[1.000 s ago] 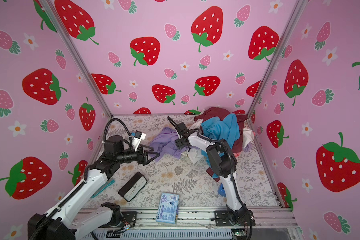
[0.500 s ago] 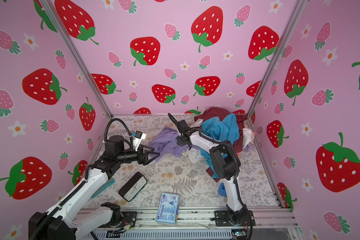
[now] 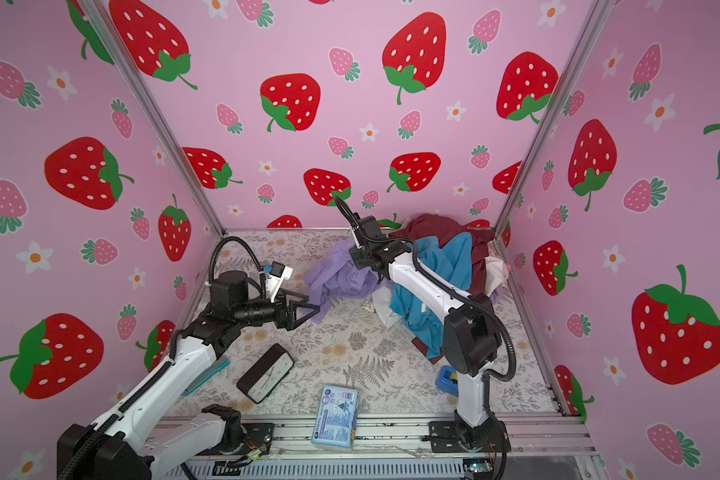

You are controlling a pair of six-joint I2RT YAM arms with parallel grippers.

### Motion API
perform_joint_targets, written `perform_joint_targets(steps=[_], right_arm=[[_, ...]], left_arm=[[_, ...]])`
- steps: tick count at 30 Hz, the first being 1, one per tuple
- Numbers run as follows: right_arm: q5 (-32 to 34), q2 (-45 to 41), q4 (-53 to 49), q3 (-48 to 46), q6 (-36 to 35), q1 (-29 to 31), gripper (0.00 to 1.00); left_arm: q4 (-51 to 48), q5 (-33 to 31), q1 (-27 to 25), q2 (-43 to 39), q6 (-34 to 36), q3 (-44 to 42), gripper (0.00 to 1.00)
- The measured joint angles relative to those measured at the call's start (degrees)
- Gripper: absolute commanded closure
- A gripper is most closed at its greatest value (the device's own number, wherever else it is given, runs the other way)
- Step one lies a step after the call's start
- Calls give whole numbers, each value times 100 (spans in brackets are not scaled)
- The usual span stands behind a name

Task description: Pick out a specific cloth from the pile

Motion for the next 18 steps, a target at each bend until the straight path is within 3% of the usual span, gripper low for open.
perform_joint_targets(steps=[12, 18], right_arm=[[85, -83, 175, 664, -247, 24, 100], [-254, -76, 334, 1515, -304, 24, 100]], left_arm=[[2, -2, 0, -72, 0, -22, 1], [2, -20, 0, -177, 0, -31, 1]])
